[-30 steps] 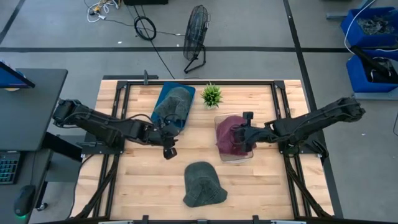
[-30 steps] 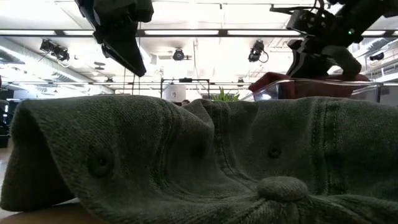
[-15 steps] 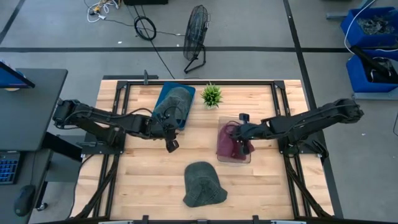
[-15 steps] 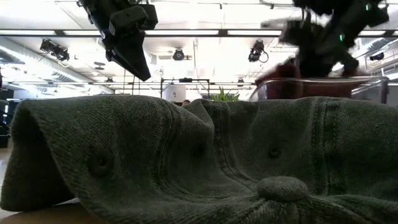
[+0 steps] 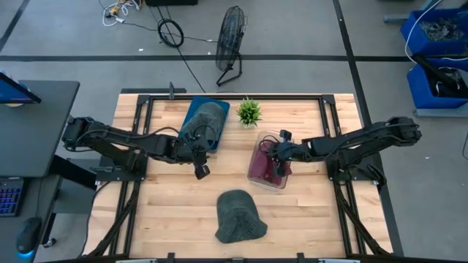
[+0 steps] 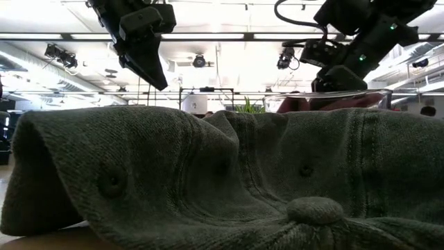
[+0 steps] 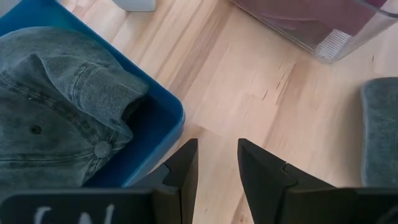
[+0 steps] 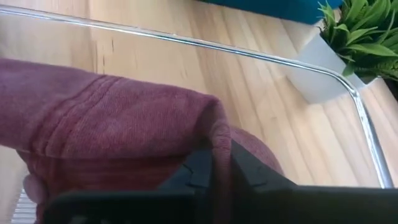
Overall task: Pick & Place hat
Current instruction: Put the red cap into the transparent bin
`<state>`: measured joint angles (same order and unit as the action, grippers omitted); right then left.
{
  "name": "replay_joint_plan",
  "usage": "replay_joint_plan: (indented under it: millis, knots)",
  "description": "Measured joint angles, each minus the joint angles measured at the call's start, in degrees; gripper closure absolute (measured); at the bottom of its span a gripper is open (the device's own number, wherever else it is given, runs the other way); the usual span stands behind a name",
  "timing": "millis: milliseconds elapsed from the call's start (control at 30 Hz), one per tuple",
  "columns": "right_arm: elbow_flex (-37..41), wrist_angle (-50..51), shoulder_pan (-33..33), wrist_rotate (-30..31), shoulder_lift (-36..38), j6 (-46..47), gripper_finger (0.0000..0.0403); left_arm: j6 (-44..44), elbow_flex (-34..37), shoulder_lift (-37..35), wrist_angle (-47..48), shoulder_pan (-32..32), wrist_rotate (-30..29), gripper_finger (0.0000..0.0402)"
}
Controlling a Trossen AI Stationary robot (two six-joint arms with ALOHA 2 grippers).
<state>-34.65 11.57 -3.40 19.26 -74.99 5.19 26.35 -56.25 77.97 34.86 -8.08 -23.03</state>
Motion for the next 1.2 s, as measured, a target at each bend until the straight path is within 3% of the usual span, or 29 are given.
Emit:
replay_joint_plan:
  millis: [167,467,600,767,967,1200]
  knots:
    - [-3.4,7.95,0.02,-0.91,2.77,-0.09,0.0336,-0.02,0.0,0.0,0.34,0.0,0.0,0.0286]
    - [-17.53,29.65,-0.04,-1.02,5.64,0.72,0.0244,-0.07,0.0,0.0,0.92,-0.02,0.02,0.0286]
    - [-24.29,41.27,-0.04,-6.73,5.67,4.01,0.0231,-0.06,0.0,0.0,1.43,-0.02,0.34,0.0286]
    - [-27.53,49.26,-0.19,-14.14,5.71,7.85,0.0268,-0.09,0.0,0.0,1.5,-0.02,0.35,0.0286]
    - [-22.44,46.96,-1.85,-17.21,4.68,7.85,0.039,-0.2,0.0,0.0,1.47,-0.02,0.35,0.0286]
    - [-11.96,30.46,-1.94,-19.51,1.55,7.25,0.0396,-0.18,0.0,0.0,1.37,-0.02,0.35,0.0286]
